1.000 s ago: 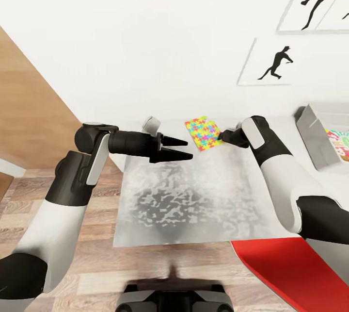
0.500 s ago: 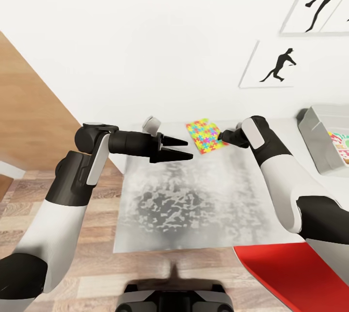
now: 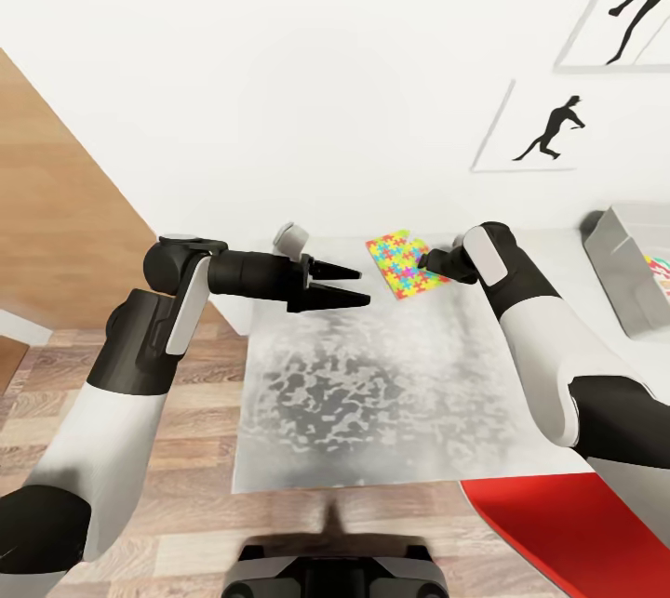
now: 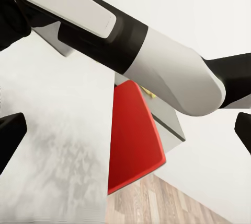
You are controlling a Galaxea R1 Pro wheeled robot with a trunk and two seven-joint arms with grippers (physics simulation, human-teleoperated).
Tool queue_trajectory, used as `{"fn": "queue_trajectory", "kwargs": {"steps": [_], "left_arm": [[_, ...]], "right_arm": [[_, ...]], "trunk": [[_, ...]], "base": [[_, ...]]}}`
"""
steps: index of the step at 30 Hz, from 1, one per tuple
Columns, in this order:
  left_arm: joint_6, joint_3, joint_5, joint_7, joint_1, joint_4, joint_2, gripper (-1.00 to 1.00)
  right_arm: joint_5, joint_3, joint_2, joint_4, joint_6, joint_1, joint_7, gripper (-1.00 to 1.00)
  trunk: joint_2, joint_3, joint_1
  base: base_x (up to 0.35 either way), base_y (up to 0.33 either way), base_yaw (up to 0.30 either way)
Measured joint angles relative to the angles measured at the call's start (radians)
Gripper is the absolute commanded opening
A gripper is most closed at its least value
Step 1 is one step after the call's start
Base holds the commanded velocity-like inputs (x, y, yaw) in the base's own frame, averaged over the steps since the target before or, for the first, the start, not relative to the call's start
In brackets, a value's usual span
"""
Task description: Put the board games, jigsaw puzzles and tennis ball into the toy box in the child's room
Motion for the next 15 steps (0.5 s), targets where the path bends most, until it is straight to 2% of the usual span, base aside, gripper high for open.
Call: {"fn": "queue_trajectory", "kwargs": {"steps": [15], "left_arm": [[0.0, 0.0, 0.0, 0.0, -0.001, 0.0, 0.0, 1.0]], "right_arm": [[0.0, 0.0, -0.001, 0.0, 0.0, 0.0, 0.0, 1.0]], "trunk": [[0.0, 0.0, 0.0]], "base": [[0.049, 0.011, 0.0]]}}
